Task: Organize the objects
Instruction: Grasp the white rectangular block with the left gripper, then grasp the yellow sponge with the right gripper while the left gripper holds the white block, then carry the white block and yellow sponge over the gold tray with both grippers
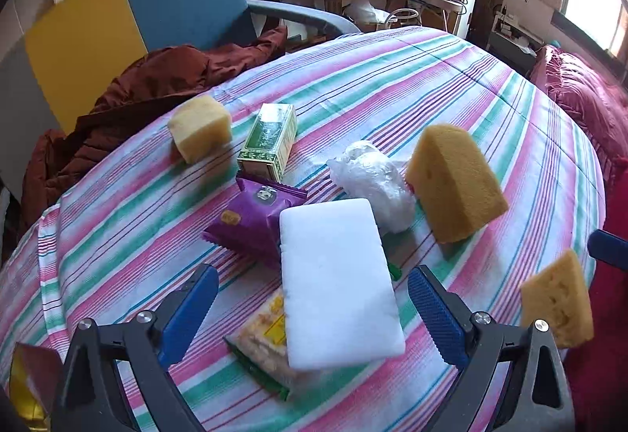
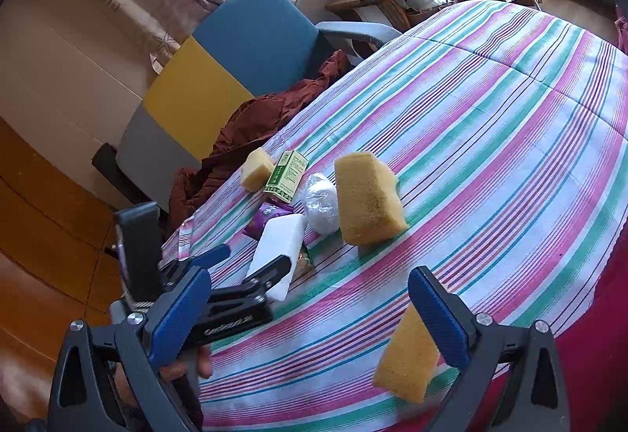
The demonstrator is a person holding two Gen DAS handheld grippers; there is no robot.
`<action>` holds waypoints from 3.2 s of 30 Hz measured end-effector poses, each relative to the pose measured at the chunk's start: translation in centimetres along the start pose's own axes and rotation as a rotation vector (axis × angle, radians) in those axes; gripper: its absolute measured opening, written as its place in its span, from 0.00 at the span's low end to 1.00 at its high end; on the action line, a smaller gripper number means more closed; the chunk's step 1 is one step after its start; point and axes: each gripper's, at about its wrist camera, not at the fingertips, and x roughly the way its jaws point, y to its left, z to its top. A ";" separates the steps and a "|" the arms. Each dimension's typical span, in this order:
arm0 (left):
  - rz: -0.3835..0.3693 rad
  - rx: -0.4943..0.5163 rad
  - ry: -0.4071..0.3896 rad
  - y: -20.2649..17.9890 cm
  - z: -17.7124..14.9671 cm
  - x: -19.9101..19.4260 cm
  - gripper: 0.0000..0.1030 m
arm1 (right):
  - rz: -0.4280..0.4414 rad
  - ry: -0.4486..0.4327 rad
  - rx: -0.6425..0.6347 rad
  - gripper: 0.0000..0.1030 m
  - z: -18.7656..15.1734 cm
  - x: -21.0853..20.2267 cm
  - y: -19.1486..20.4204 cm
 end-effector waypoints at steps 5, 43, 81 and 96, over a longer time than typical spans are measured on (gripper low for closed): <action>-0.064 -0.067 0.029 1.4 -0.8 0.9 0.55 | -0.001 0.001 0.000 1.00 0.0 0.0 0.0; -0.056 -0.111 -0.041 1.0 -15.1 -5.8 0.56 | -0.487 0.532 -0.406 0.43 -2.9 5.6 1.3; 0.139 -0.780 -0.290 22.6 -28.2 -23.8 0.55 | 0.190 0.502 -0.840 0.41 -19.5 8.1 28.5; 0.181 -0.810 -0.269 26.1 -26.2 -23.1 0.58 | 0.188 0.639 -0.872 0.57 -24.5 11.6 28.6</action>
